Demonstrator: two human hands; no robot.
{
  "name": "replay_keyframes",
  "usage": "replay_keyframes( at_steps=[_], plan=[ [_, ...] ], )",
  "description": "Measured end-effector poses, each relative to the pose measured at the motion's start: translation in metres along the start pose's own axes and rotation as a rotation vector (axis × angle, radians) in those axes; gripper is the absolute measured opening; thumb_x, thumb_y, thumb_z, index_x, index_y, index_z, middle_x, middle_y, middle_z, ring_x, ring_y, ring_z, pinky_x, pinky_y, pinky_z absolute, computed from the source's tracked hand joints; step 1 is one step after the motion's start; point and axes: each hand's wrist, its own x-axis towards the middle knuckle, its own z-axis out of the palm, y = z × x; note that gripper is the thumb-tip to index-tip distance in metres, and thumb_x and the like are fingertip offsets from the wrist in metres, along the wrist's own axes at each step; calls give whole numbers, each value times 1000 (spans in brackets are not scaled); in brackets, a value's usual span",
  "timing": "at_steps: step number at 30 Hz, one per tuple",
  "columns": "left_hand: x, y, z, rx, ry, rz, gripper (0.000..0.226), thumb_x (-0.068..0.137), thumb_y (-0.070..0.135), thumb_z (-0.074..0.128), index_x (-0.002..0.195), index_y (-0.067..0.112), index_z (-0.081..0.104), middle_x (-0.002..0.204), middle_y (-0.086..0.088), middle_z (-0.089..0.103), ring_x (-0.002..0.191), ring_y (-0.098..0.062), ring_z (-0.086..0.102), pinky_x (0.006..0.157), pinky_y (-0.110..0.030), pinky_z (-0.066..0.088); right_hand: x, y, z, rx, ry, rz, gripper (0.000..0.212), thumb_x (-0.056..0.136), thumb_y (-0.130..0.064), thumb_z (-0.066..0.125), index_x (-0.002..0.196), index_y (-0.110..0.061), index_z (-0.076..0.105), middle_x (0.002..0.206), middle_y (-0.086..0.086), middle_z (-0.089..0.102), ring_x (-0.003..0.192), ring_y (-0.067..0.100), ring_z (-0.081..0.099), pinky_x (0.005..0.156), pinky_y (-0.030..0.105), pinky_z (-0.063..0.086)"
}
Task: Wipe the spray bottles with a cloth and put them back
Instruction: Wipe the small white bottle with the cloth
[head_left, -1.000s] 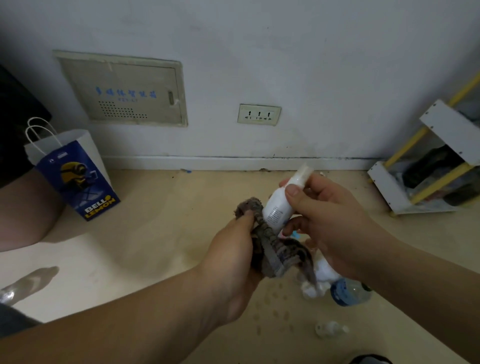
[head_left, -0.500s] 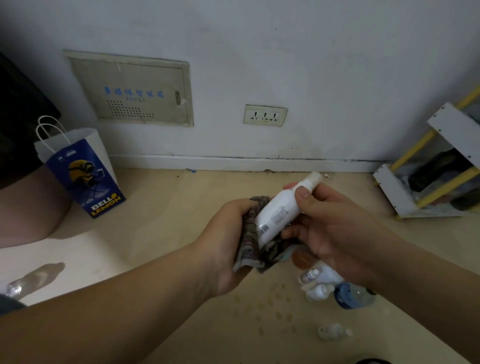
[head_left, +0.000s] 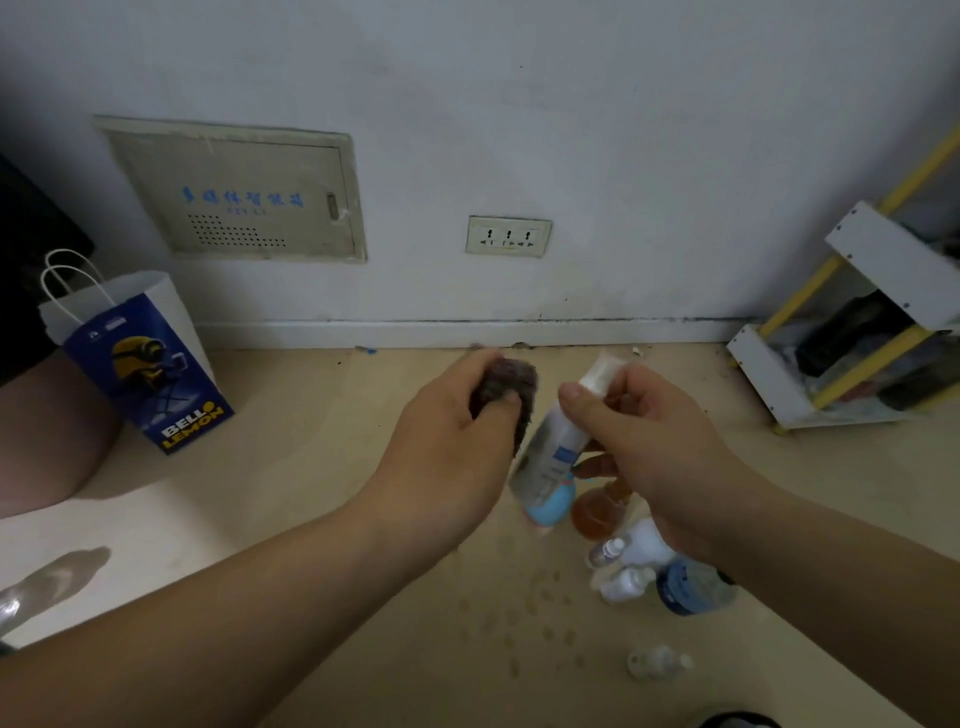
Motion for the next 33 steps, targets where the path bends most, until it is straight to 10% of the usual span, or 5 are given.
replay_keyframes(
  at_steps=[8, 22, 25, 29, 33],
  plan=[
    [-4, -36, 8, 51, -300, -39, 75, 100, 24, 65, 157, 48, 22, 142, 24, 56, 124, 4, 59, 102, -23, 52, -5, -3, -1, 223, -147, 174, 32, 95, -27, 69, 107, 2, 62, 97, 18, 77, 83, 34, 77, 70, 38, 63],
    [2, -21, 5, -132, -149, -262, 46, 101, 13, 50, 68, 35, 75, 75, 0, 67, 62, -16, 60, 63, -23, 51, -10, 9, -12, 91, -349, 204, 21, 104, -23, 55, 117, -12, 67, 104, 16, 76, 79, 27, 72, 62, 29, 52],
    [-1, -12, 3, -176, -63, -77, 27, 104, 15, 43, 97, 26, 67, 92, -9, 62, 71, -20, 56, 56, -11, 47, -14, 9, -8, 65, -361, 156, 22, 101, -22, 59, 115, -6, 67, 105, 20, 74, 89, 33, 73, 76, 42, 60],
    [-13, -21, 9, -34, -222, 67, 49, 104, 53, 37, 153, 51, 38, 155, 29, 42, 141, 10, 38, 119, -20, 30, -22, 5, 0, 18, -421, 55, 27, 97, -8, 62, 121, -18, 68, 105, 12, 77, 96, 32, 74, 79, 42, 59],
    [-4, -22, 10, 21, -125, 46, 41, 108, 46, 31, 142, 41, 52, 137, 26, 56, 124, 17, 48, 101, -2, 36, -29, 3, 8, -44, -414, 17, 17, 103, -18, 56, 111, -17, 70, 97, 3, 78, 88, 21, 76, 72, 32, 58]
  ],
)
